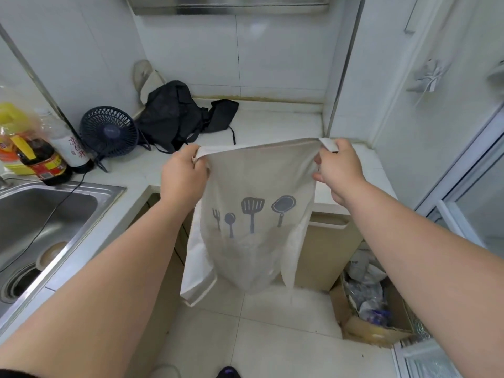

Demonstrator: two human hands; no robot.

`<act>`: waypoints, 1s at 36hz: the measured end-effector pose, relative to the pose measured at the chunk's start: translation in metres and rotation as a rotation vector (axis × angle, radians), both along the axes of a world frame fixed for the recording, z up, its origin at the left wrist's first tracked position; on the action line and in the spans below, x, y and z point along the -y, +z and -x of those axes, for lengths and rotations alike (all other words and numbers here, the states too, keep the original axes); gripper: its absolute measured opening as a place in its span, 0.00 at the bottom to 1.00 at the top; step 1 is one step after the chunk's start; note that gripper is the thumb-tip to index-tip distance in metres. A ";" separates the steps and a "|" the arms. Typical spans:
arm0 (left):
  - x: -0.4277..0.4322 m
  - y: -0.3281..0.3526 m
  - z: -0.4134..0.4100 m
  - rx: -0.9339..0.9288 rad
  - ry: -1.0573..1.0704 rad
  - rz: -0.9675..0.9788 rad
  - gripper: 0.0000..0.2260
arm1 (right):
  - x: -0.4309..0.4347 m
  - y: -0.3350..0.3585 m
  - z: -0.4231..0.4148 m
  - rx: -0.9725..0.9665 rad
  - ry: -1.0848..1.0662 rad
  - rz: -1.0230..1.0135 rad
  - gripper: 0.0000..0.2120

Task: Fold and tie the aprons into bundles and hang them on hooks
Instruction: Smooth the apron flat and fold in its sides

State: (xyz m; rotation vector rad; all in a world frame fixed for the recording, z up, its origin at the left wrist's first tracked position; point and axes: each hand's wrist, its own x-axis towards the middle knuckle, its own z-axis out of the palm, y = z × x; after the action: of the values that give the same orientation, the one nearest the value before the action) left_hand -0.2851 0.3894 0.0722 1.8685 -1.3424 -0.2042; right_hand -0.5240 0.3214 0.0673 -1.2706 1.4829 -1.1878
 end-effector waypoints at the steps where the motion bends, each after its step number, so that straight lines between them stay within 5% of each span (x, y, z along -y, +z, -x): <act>1: 0.002 0.001 0.003 0.007 0.006 0.011 0.10 | 0.003 0.001 0.001 0.010 0.011 -0.001 0.04; 9: 0.026 0.010 0.024 0.319 0.237 -0.139 0.05 | 0.026 0.013 0.009 -0.087 0.044 0.102 0.09; 11: 0.037 0.015 0.028 0.222 0.238 -0.083 0.05 | 0.036 0.019 0.011 -0.084 0.034 0.138 0.09; 20: 0.113 0.033 0.028 -0.751 0.000 0.179 0.10 | 0.105 0.029 -0.010 0.011 0.040 0.218 0.10; 25: 0.182 0.032 0.006 -0.775 -0.124 0.130 0.21 | 0.168 0.029 -0.030 -0.008 -0.005 0.260 0.11; 36: 0.383 0.059 -0.047 -0.712 -0.266 0.028 0.24 | 0.346 0.061 -0.084 -0.234 -0.150 0.336 0.01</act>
State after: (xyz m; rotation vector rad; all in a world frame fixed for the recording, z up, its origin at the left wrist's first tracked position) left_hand -0.2378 0.0068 0.1308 1.3778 -1.0621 -0.8898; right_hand -0.4405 -0.0242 0.1287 -1.5899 1.6152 -1.4744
